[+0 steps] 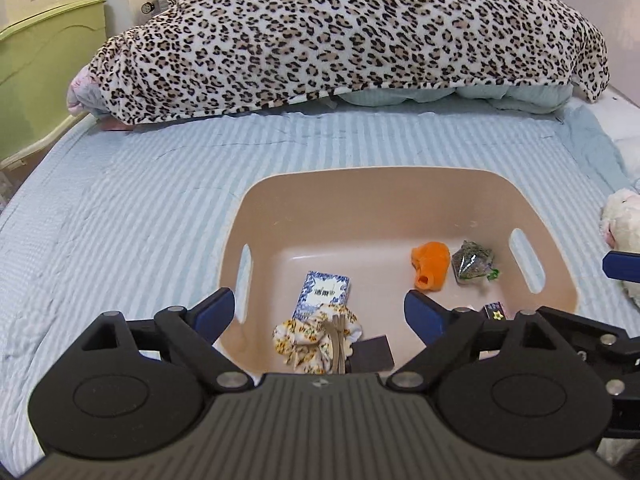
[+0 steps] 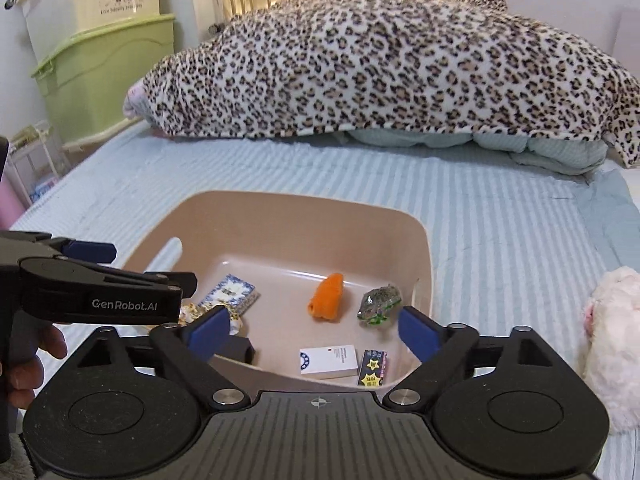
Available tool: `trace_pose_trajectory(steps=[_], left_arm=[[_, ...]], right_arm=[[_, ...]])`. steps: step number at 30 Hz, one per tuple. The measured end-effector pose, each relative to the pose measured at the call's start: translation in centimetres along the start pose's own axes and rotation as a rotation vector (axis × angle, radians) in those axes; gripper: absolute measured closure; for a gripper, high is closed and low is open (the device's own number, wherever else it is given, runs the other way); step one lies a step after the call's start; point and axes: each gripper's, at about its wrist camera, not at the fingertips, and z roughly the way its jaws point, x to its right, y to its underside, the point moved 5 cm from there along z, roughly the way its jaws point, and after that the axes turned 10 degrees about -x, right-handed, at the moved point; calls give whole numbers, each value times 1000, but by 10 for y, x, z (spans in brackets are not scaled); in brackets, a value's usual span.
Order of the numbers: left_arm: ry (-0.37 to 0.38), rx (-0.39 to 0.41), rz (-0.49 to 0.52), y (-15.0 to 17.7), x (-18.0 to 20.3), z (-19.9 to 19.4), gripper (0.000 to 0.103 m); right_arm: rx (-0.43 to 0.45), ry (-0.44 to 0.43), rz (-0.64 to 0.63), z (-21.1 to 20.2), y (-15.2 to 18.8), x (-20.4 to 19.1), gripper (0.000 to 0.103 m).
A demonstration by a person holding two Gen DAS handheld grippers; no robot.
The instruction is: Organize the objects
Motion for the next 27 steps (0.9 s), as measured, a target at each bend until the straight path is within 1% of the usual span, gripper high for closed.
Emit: trace_pose_trajectory(steps=[6, 9, 18, 22, 27], left_arm=[[11, -1, -15, 17, -4, -21, 11], [15, -2, -19, 29, -5, -31, 11], [31, -5, -23, 63, -7, -57, 11], [43, 3, -36, 77, -7, -72, 11], [44, 18, -26, 89, -8, -92, 11]], right_arm=[[24, 20, -6, -25, 12, -8, 7], [21, 11, 7, -34, 20, -9, 7], [24, 22, 29, -60, 43, -8, 7], [25, 11, 45, -68, 53, -9, 7], [18, -8, 45, -76, 65, -13, 7]])
